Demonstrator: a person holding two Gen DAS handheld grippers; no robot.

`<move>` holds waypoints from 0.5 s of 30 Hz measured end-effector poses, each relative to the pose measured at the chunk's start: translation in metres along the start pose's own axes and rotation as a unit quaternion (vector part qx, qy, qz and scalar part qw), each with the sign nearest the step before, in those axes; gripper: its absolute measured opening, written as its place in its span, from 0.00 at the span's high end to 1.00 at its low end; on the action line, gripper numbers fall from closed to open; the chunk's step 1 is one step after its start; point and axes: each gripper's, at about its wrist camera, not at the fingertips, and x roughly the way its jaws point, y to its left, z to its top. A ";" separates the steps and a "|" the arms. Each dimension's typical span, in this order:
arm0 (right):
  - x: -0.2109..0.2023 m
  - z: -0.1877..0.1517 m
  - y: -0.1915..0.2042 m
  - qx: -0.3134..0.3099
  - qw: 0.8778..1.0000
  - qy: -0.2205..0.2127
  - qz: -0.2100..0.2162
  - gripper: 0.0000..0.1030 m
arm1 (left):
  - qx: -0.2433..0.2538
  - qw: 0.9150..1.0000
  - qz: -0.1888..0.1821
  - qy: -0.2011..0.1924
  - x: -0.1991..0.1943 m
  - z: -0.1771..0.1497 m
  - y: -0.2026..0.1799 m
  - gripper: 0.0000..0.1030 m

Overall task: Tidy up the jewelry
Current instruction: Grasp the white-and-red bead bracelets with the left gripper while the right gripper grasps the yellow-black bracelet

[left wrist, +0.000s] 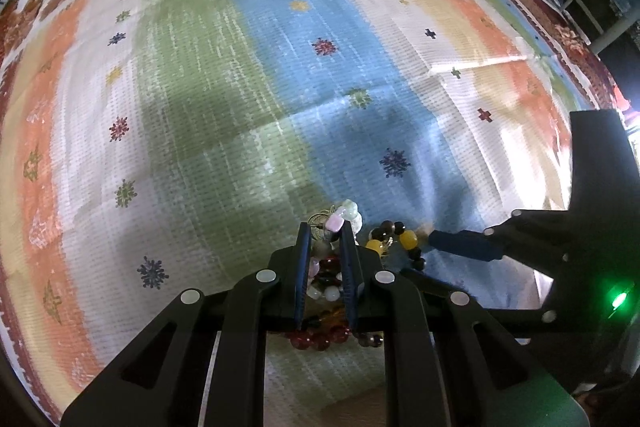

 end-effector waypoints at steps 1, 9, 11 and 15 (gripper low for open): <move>0.000 0.000 0.004 -0.010 1.000 -0.001 -0.004 0.86 | 0.001 1.000 -0.002 -0.001 -0.001 0.000 -0.001 0.87; -0.004 -0.002 0.006 -0.009 1.000 -0.002 0.018 0.89 | -0.005 1.000 -0.018 -0.017 -0.017 0.000 -0.005 0.87; -0.013 -0.001 0.005 -0.008 1.000 -0.012 0.022 0.89 | -0.007 1.000 -0.023 -0.020 -0.022 -0.003 -0.005 0.87; -0.029 -0.001 0.002 -0.006 0.999 -0.029 0.032 0.89 | -0.010 0.999 -0.029 -0.028 -0.032 -0.007 -0.008 0.87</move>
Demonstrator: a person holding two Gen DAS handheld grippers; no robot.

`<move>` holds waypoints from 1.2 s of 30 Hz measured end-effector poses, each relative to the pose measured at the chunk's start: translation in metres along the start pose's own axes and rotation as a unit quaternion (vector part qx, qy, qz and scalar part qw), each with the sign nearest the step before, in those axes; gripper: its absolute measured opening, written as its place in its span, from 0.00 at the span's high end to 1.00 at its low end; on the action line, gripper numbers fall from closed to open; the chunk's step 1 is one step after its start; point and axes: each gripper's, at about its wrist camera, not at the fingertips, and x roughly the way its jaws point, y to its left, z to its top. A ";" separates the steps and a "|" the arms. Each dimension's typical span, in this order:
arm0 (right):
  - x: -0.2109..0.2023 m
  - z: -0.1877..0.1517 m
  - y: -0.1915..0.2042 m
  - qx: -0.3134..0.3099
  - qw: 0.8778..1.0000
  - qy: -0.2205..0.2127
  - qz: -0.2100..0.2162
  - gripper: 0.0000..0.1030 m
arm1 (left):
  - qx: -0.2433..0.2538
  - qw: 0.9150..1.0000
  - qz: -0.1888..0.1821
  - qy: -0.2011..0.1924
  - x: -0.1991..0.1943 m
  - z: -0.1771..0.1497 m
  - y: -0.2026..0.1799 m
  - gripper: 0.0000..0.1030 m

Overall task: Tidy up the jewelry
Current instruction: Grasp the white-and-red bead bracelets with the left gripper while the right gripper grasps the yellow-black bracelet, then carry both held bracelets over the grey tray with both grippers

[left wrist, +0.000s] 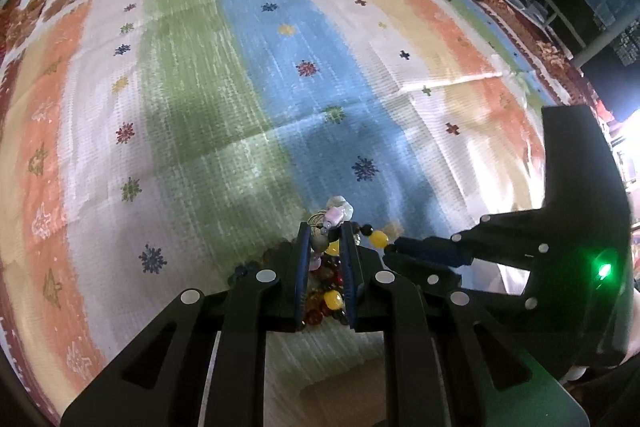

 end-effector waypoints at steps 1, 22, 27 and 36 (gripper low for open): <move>-0.004 0.000 0.001 0.000 1.000 -0.005 0.003 0.89 | 0.000 1.000 -0.002 -0.002 -0.002 -0.001 -0.001 0.87; -0.055 -0.011 0.008 -0.017 0.998 -0.057 0.035 0.89 | -0.003 0.999 -0.010 -0.030 -0.036 -0.015 -0.013 0.87; -0.068 -0.015 0.013 -0.026 0.996 -0.071 0.042 0.89 | -0.005 0.999 -0.014 -0.047 -0.051 -0.019 -0.016 0.87; -0.093 -0.023 0.018 -0.037 0.993 -0.097 0.055 0.89 | 0.002 0.997 -0.014 -0.078 -0.079 -0.044 -0.039 0.87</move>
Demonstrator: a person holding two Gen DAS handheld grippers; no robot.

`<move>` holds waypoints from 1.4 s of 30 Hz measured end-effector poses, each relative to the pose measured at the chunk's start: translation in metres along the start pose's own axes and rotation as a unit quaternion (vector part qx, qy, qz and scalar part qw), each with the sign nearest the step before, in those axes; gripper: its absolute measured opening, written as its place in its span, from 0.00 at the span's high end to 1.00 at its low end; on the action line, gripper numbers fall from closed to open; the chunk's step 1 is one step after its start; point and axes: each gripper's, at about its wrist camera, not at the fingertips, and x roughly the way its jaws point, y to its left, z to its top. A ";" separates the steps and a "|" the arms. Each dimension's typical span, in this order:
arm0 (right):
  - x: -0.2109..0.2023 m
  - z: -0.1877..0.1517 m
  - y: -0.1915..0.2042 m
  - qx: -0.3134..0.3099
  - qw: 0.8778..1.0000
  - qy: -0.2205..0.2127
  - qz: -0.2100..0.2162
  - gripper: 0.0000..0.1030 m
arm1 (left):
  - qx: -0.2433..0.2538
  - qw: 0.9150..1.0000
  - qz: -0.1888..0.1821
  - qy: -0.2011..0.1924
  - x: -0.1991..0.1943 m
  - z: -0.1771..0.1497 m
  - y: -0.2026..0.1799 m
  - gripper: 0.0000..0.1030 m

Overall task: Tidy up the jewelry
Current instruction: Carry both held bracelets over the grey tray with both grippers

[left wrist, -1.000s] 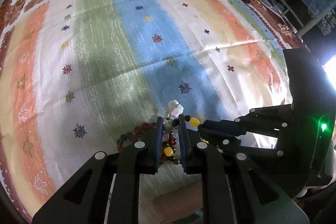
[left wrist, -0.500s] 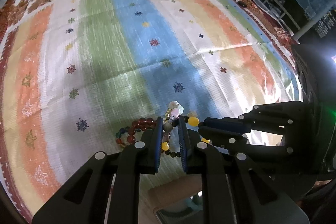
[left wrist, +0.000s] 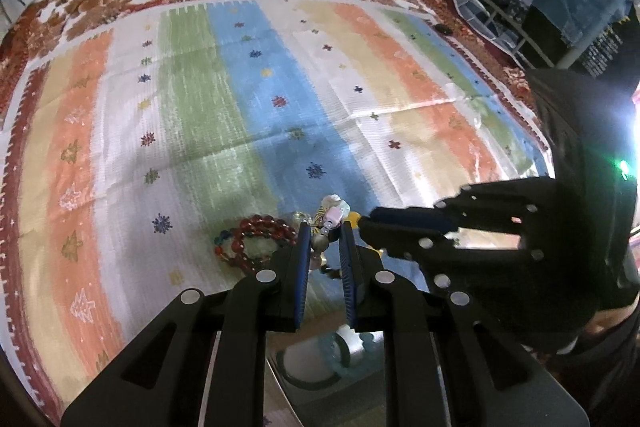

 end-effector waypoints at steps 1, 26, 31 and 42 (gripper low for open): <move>-0.003 -0.001 0.001 -0.001 1.000 -0.002 0.002 0.89 | 0.003 1.000 0.000 -0.003 -0.004 -0.003 -0.003 0.86; -0.057 -0.025 0.043 -0.051 0.997 -0.060 0.022 0.89 | 0.013 0.998 -0.024 -0.058 -0.063 -0.051 -0.018 0.86; -0.073 -0.043 0.053 -0.066 0.995 -0.072 0.036 0.89 | 0.012 0.997 -0.028 -0.067 -0.071 -0.060 -0.016 0.86; -0.080 -0.061 0.060 -0.081 0.993 -0.074 0.042 0.89 | 0.021 0.997 -0.028 -0.065 -0.072 -0.071 -0.017 0.86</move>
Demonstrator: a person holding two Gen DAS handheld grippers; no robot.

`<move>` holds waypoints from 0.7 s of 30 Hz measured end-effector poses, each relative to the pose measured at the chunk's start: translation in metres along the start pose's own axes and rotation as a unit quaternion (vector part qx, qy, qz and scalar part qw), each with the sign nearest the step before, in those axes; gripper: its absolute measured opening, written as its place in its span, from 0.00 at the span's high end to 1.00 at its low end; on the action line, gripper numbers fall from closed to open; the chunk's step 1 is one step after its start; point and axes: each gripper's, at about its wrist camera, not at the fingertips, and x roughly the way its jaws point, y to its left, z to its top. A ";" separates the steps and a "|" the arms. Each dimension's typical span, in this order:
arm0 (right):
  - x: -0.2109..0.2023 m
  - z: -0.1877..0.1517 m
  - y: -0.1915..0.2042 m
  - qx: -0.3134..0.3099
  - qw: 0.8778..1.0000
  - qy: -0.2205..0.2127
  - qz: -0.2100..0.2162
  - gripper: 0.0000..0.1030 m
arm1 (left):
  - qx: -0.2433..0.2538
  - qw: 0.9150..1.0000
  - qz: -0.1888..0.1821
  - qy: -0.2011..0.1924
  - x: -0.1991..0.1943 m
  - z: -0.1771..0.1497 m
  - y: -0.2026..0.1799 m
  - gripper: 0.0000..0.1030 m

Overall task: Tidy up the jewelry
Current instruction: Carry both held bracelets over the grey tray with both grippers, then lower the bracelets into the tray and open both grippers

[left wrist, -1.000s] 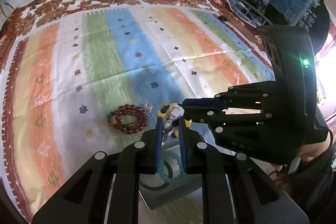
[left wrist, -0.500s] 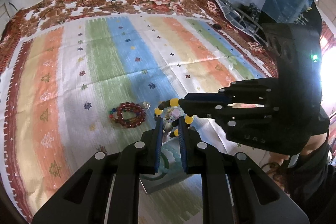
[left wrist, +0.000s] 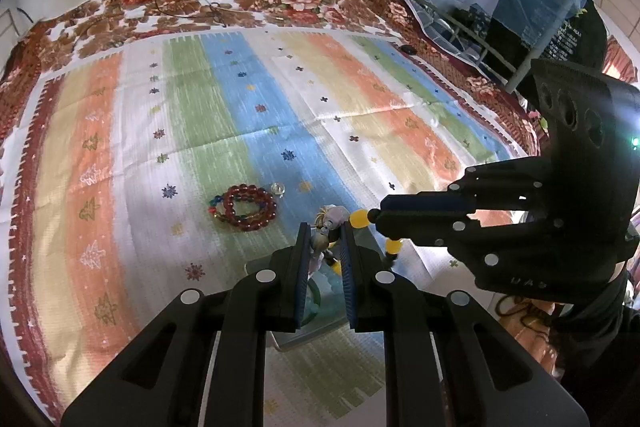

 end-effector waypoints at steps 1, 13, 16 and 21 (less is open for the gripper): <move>0.001 0.000 0.000 -0.001 1.000 0.001 -0.001 0.89 | 0.000 1.000 0.000 0.000 0.000 0.000 0.000 0.86; 0.006 -0.002 0.000 -0.005 1.000 0.013 0.000 0.89 | 0.006 1.000 -0.014 -0.001 -0.005 0.002 0.002 0.86; 0.009 -0.003 0.001 -0.010 1.000 0.020 0.003 0.88 | 0.004 1.000 -0.014 -0.002 -0.005 0.002 0.002 0.86; 0.012 -0.002 -0.002 -0.007 1.000 0.023 -0.004 0.81 | -0.002 1.000 -0.009 0.000 -0.002 0.003 0.005 0.86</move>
